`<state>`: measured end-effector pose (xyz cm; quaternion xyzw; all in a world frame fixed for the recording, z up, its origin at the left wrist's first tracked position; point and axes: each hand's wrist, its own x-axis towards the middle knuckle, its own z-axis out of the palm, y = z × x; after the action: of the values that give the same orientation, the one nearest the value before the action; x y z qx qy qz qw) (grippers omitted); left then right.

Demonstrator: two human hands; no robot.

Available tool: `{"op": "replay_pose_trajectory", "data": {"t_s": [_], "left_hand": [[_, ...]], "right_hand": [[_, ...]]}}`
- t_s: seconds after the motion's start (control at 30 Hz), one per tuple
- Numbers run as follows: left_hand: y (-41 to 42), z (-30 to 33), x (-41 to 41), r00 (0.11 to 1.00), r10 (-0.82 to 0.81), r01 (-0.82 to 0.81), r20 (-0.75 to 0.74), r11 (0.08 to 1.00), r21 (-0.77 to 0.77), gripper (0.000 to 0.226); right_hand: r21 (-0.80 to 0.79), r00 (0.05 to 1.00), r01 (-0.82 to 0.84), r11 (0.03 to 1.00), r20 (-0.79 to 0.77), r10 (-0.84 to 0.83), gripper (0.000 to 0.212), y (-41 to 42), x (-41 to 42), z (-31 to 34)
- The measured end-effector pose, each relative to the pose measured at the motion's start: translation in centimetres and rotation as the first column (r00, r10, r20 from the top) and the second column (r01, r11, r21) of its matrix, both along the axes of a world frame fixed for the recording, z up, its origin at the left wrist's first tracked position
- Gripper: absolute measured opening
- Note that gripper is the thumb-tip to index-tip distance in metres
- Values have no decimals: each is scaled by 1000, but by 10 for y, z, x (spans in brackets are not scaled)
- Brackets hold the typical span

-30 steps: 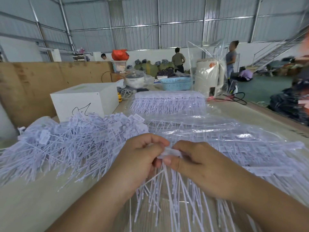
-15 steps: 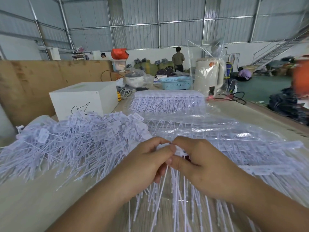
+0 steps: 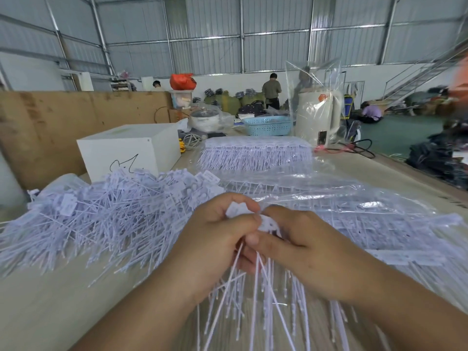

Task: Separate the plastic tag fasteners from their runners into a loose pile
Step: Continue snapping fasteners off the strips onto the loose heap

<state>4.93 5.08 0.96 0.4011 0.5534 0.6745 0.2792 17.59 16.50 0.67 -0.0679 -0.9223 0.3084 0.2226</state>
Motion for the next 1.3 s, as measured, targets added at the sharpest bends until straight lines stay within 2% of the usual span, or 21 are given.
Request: {"op": "replay_pose_trajectory", "data": {"t_s": [0.07,0.13,0.27,0.33,0.43,0.5,0.6,0.67,0.7,0.77,0.8,0.87,0.97,1.07,1.17,1.23,1.3], "left_hand": [[-1,0,-6,999,51,-51,-7,999,-3,24],[-2,1,-9,1000,29,-29,11,999,-21,27],[-3,1,-5,999,-39,39,-4,998,-39,6],[-2,-1,-4,1000,-15,15,-3,1000,-22,8],[1,1,0,996,40,-43,78,998,36,5],[3,2,5,978,44,-61,203,995,81,4],[2,2,2,934,80,-120,347,988,96,15],[0,4,-5,927,123,-164,354,982,89,12],[-1,4,-7,935,126,-163,332,983,84,10],[0,4,-4,964,86,-106,252,992,67,9],[1,3,1,978,50,-62,202,997,54,11],[2,1,6,989,-20,14,146,999,40,18],[0,3,5,986,-72,67,149,997,35,5],[-2,1,5,985,-155,158,76,987,-29,14],[-2,-1,6,979,-187,192,85,980,-60,14],[-2,-1,3,980,-164,170,111,984,-53,15],[-2,0,-2,982,-119,124,146,992,-25,16]], "right_hand": [[-23,1000,17,1000,19,-17,44,5,2,2],[-33,999,39,999,28,-38,43,9,3,2],[-56,998,27,998,51,-24,40,11,4,0],[-45,999,40,998,38,-38,38,9,4,1],[37,990,121,992,-71,-118,36,1,1,1],[59,966,188,980,-190,-173,37,-8,-3,0],[-132,869,270,954,-394,-300,41,-8,-6,5],[-216,840,221,951,-454,-298,42,0,0,12],[-213,866,170,962,-434,-249,39,2,3,12],[-175,949,58,983,-296,-109,24,1,5,6],[-145,974,27,989,-219,-58,24,-1,3,2],[-54,990,-1,999,-142,-7,43,-4,-1,-4],[-14,994,3,1000,-107,-4,60,-3,-3,-3],[62,997,27,998,-78,-22,66,-2,-2,-6],[75,998,20,997,-58,-16,65,-2,-3,-8],[55,999,-3,998,-49,6,61,-2,-3,-5],[72,1000,8,997,-20,-7,40,-1,-2,-2]]}}
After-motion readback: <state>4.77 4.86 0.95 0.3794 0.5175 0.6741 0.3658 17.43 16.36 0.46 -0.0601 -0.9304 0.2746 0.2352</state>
